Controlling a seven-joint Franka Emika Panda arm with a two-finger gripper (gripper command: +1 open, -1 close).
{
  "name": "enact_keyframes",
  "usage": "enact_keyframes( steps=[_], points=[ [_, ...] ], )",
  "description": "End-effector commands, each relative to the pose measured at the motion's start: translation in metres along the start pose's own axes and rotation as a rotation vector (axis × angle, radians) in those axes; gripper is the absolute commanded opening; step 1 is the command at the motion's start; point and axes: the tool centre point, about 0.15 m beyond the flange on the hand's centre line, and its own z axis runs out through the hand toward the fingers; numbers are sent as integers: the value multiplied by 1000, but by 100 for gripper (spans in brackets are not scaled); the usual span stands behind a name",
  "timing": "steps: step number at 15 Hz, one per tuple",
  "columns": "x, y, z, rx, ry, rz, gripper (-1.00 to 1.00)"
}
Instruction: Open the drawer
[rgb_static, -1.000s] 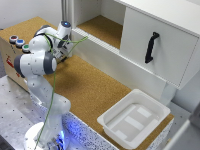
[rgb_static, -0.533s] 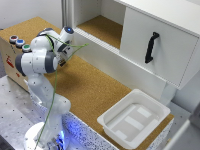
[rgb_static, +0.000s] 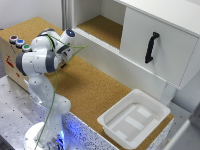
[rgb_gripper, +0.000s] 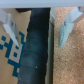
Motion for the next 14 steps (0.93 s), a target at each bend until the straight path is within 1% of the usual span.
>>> enact_keyframes(
  steps=[1,3,5,9,10,12,14],
  points=[
    [3,5,7,73,26,-2,-100],
    [-1,10,2,63,35,6,-100],
    [-5,18,-6,63,60,26,-100],
    [-18,58,-28,71,106,108,-100],
    [-20,68,-34,45,116,122,-100],
    [-23,89,-42,65,132,167,-100],
    [-25,110,-48,71,146,201,-100]
  ],
)
